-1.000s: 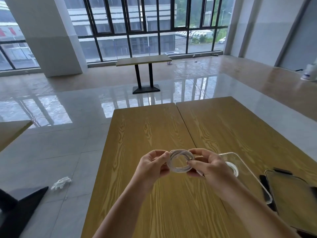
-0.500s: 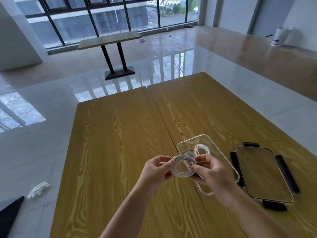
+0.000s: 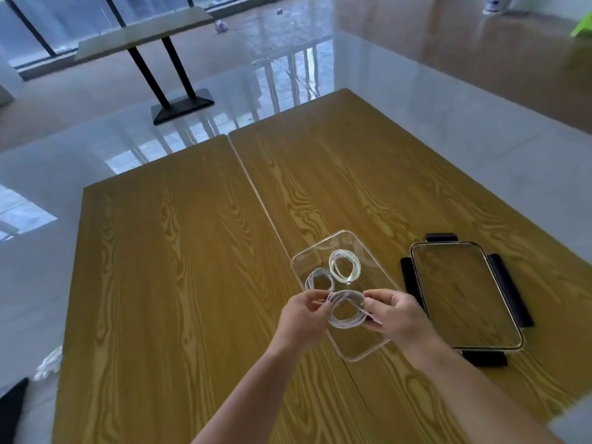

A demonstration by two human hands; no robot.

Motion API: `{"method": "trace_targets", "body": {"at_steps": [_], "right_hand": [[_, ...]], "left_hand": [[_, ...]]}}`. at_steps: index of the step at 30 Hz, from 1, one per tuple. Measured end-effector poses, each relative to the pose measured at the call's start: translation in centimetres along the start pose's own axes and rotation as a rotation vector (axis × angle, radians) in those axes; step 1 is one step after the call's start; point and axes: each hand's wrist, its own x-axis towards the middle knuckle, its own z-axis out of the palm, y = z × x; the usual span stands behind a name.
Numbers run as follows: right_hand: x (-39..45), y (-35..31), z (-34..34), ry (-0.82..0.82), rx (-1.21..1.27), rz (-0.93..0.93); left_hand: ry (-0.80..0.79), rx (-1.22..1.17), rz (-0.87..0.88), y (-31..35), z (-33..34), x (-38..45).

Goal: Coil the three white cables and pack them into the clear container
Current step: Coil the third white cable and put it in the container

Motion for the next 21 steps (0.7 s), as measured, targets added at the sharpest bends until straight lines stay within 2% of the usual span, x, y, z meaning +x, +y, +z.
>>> {"method": "trace_targets", "body": {"at_steps": [5,10,21], "right_hand": [[2.3,0.9,-1.0,0.028,-0.165,0.09],[4.2,1.2,-1.1,0.001,-0.484,0.165],[9.1,1.3,-0.7,-0.013,-0.324,0.441]], "left_hand": [[-0.019,0.337,0.045,0.0,2.1,2.6],[-0.094,0.636,0.036,0.9,3.0,5.9],[-0.308,1.106,-0.106,0.9,5.3,11.0]]}}
